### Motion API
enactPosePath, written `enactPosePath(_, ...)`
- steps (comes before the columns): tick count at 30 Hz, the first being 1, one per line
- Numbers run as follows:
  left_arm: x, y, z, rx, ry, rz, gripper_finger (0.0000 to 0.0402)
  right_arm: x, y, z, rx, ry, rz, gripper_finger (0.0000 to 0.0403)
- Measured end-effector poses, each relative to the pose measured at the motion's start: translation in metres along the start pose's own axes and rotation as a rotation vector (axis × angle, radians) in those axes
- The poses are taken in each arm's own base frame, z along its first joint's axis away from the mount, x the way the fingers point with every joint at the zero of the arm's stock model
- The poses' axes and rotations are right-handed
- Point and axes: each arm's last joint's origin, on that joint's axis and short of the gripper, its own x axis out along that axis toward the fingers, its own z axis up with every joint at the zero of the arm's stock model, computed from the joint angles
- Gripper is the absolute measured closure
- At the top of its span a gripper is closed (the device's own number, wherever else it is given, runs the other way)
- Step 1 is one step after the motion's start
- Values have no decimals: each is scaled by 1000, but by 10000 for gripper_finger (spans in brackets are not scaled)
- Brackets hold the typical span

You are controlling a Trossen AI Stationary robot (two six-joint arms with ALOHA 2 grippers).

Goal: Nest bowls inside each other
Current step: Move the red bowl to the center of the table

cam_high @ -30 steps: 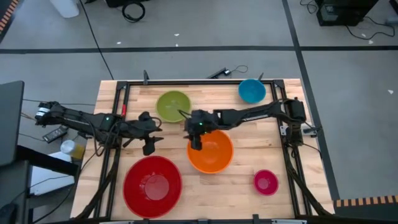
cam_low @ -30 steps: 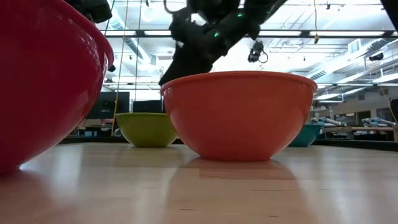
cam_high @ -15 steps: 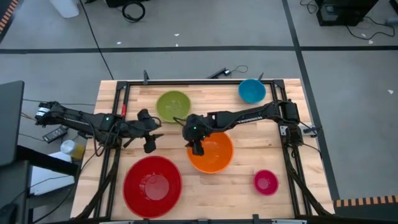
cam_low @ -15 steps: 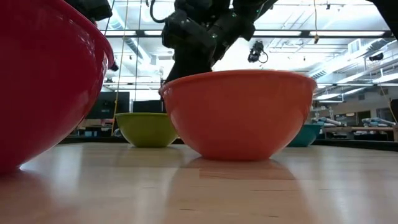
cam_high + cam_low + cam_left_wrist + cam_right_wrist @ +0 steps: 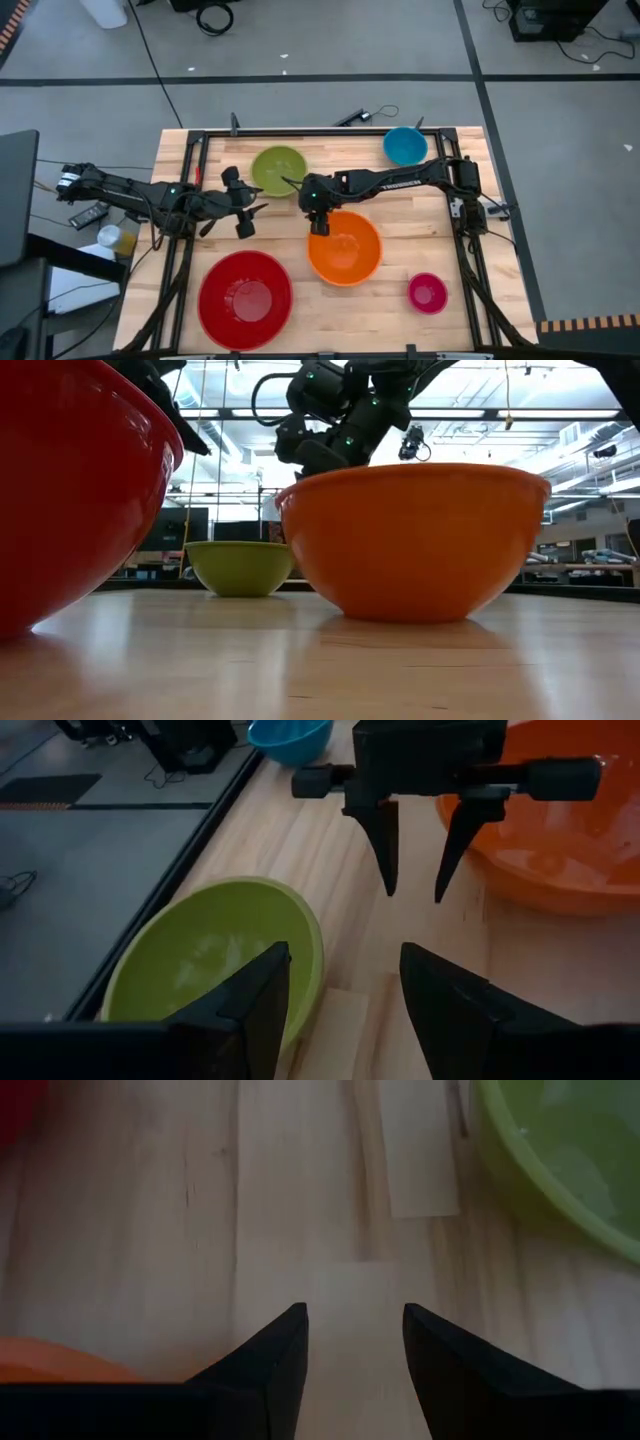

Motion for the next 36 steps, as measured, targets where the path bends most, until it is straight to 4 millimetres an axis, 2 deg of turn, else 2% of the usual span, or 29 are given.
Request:
enactPosePath(5,0,0,1,3,-6,0,208,0,3,2,4,-20,8,231)
enactPosePath(12,0,0,2,3,-15,-1,208,0,21,24,115,-225,319,231)
enactPosePath(15,0,0,2,3,-14,-1,208,-1,27,31,211,-287,363,230)
enactPosePath(19,0,0,2,1,-15,-1,208,3,40,37,214,-364,382,221)
enactPosePath(22,0,0,3,-3,-23,-1,208,18,61,33,189,-372,387,206)
enactPosePath(25,1,1,3,-13,-30,10,208,23,75,33,166,-400,356,184)
enactPosePath(33,6,7,9,-69,-63,52,208,46,91,33,183,-371,356,104)
enactPosePath(36,9,9,9,-82,-61,63,208,47,95,36,162,-374,360,91)
